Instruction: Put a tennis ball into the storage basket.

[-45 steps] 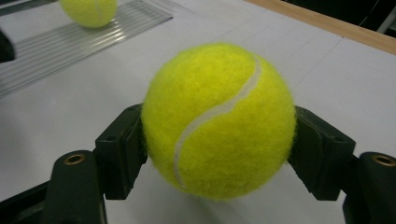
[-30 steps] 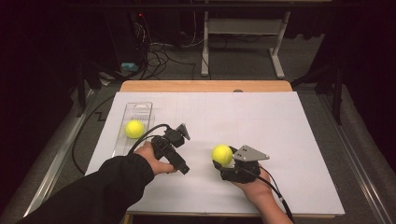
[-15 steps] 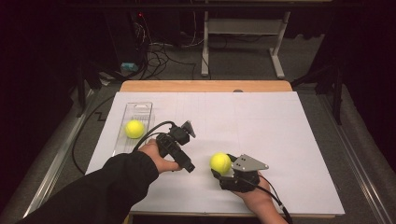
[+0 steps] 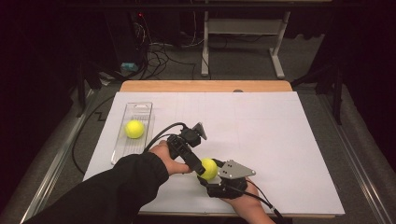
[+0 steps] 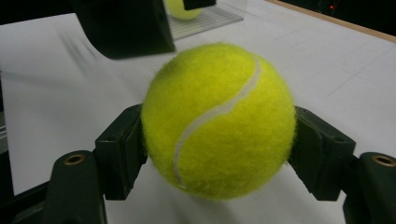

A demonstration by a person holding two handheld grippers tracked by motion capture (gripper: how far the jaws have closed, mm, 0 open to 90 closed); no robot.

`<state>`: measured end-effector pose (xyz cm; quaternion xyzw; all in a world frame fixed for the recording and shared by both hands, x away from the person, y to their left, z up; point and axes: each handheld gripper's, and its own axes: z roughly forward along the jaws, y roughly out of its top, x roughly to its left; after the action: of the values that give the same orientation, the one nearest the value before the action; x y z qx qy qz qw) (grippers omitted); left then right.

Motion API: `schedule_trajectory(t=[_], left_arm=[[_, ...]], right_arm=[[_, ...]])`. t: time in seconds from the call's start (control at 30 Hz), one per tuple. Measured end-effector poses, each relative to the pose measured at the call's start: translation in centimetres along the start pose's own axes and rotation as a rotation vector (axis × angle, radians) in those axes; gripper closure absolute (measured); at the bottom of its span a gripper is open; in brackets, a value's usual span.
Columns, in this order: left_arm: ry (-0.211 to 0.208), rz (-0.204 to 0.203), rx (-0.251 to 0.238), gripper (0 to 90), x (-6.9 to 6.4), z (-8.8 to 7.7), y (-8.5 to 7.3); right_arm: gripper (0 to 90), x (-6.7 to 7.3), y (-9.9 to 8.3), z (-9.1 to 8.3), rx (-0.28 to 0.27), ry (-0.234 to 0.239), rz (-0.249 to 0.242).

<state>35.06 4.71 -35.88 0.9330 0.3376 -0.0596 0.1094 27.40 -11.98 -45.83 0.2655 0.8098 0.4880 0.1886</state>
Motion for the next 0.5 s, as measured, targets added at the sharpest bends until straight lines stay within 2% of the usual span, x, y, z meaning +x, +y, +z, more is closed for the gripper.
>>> schedule_trajectory(t=[0.1, 0.23, 0.27, 0.3, 0.5], left_arm=[[-0.009, 0.009, 0.027, 0.7, -0.2, 0.4, 0.4], [-0.029, 0.006, 0.034, 0.7, -0.5, 1.2, 0.7], [-0.032, 0.009, 0.041, 0.8, -0.5, 1.3, 0.7], [-0.036, 0.008, 0.042, 1.4, -0.6, 1.5, 0.8], [-0.069, 0.010, 0.043, 10.8, -0.7, 2.1, 0.8]], right_arm=[[27.5, 0.4, 0.2, 0.2, -0.007, 0.011, -0.009], [27.4, 0.8, 0.5, 0.2, -0.023, 0.022, -0.018], [27.4, 1.0, 0.6, 0.1, -0.012, 0.006, -0.014], [27.4, 1.0, 0.6, 0.2, -0.024, 0.020, -0.020], [27.4, 1.0, 0.6, 0.3, -0.033, 0.017, -0.012]])
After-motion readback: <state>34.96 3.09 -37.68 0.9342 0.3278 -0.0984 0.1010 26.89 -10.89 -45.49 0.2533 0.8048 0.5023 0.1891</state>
